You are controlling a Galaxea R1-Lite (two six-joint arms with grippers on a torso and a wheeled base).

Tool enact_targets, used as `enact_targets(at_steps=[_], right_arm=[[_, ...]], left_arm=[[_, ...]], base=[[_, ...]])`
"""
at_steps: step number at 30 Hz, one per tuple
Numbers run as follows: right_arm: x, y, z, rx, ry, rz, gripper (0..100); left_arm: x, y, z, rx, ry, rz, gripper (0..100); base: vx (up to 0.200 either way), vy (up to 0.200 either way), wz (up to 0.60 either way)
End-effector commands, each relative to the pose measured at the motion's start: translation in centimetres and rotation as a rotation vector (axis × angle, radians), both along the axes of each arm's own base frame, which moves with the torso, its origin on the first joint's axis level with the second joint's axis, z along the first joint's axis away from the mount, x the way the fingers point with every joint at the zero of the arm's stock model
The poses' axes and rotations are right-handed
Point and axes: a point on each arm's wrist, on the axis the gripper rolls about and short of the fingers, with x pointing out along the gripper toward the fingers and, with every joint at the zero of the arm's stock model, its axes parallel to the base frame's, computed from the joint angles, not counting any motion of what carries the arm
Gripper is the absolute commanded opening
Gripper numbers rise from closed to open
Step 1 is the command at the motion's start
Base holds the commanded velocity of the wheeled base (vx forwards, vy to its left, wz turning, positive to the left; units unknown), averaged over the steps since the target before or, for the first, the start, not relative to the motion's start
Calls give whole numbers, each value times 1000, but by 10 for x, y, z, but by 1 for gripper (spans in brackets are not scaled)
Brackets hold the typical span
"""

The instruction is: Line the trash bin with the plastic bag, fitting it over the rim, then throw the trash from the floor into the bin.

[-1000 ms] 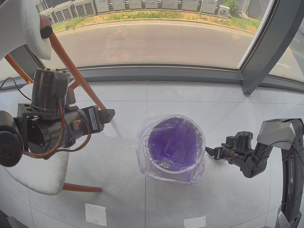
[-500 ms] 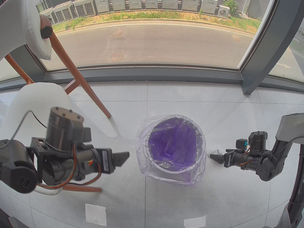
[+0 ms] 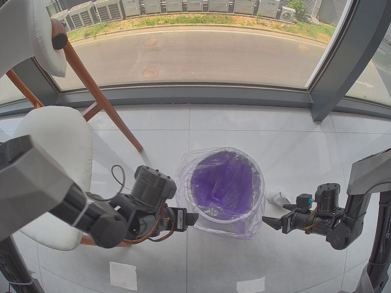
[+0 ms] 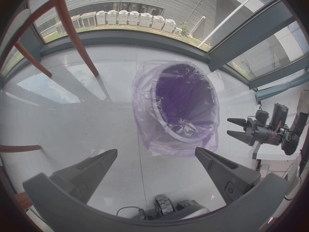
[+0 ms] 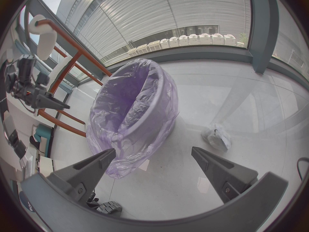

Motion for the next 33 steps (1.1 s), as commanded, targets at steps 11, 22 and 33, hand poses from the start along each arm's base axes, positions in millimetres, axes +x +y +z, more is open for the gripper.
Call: enact_targets(at_steps=[11,22,33], right_arm=[[13,23,-36,-49,18,28,100],[21,28,-47,-86,31,-9,100],[33,30,-67,-131,48,-75,100]], left_arm=[[40,-28,-80,145,63,-72,100],[56,-28,-96,177,56,-22,100],[75,-30,-123,209,55,25,0]], base=[[0,0,0],[0,0,0],[0,0,0]])
